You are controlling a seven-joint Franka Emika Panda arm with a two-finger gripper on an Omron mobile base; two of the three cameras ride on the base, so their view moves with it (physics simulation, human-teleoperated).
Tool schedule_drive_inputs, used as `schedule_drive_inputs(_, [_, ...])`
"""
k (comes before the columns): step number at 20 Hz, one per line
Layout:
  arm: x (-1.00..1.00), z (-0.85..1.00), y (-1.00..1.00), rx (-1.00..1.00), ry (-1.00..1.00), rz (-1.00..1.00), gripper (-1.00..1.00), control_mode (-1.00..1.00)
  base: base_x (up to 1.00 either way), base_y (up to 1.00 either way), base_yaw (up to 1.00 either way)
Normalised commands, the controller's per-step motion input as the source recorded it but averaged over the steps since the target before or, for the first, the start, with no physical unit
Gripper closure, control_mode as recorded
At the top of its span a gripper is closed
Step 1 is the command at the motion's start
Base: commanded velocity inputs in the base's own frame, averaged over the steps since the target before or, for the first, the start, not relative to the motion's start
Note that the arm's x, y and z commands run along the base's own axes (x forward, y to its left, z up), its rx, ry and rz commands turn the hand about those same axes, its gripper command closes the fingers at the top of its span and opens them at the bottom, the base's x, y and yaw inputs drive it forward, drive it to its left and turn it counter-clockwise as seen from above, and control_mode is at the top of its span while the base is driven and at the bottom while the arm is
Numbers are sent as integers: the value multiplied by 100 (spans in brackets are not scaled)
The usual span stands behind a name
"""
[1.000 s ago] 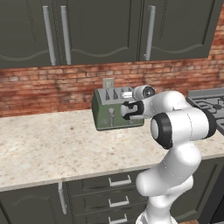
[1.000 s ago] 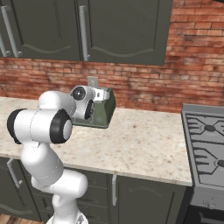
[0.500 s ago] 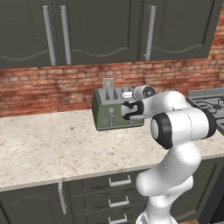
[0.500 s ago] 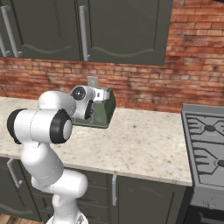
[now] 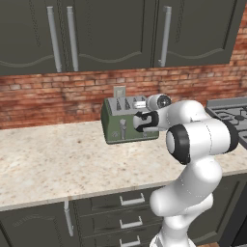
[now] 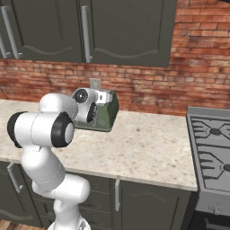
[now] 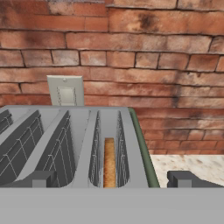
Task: Start the toaster. Once the lever pops up, take the bread to the plate on the dining counter.
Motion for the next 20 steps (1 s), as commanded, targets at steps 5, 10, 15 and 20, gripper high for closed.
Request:
schedule_drive_inputs(5, [0, 0, 0, 0, 0, 0, -100, -100, 0, 0, 0])
schedule_drive_inputs(10, [0, 0, 0, 0, 0, 0, -100, -100, 0, 0, 0])
schedule_drive_inputs(15, [0, 0, 0, 0, 0, 0, -100, -100, 0, 0, 0])
schedule_drive_inputs(20, [0, 0, 0, 0, 0, 0, -100, -100, 0, 0, 0])
